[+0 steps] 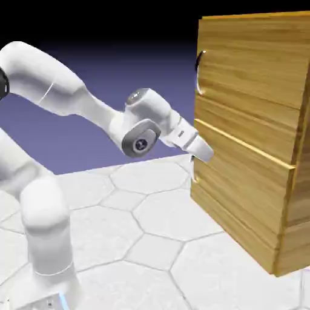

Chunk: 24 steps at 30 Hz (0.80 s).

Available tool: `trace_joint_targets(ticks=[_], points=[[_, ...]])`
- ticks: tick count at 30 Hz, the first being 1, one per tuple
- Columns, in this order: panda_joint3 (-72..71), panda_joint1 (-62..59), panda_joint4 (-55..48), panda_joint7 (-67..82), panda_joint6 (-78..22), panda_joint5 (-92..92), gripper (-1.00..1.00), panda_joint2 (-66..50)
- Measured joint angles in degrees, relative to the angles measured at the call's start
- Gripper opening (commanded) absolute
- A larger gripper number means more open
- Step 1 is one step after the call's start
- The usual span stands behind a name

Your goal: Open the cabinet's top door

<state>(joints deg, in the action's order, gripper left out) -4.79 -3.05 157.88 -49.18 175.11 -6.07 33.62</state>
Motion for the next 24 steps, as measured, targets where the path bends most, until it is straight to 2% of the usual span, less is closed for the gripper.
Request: trace_joint_targets(ticks=[24], points=[[-42.65, -33.26, -27.78, -59.81, 9.77, -53.98, 0.0, 8.55]])
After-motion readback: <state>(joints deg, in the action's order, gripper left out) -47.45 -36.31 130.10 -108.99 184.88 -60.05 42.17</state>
